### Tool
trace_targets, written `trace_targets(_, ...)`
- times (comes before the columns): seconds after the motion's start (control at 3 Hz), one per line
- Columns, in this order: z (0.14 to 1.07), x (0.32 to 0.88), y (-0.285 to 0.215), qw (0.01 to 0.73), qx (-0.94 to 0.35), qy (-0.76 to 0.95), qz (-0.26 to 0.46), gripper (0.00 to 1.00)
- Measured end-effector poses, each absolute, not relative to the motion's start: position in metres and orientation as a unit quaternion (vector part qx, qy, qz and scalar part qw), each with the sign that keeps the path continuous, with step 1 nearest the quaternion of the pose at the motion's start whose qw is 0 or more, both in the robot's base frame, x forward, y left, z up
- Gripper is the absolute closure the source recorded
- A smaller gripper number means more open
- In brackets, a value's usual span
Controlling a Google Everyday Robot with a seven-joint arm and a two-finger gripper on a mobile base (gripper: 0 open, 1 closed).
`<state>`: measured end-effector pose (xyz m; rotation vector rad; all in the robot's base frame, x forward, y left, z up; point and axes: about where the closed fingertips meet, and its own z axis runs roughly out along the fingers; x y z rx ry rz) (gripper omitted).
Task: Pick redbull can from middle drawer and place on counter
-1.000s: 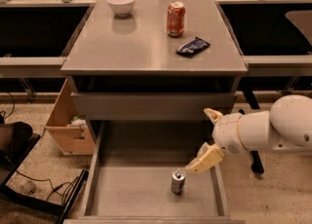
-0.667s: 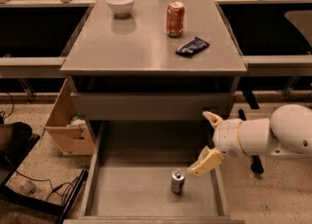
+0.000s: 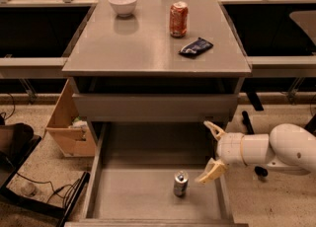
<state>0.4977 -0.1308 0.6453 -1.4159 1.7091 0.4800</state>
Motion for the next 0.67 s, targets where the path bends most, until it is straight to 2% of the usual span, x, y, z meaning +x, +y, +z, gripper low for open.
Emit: trace_targets(0.67,0.6055,0.5058,-0.1407,0.426,-0.57,0.674,0.2,0.0)
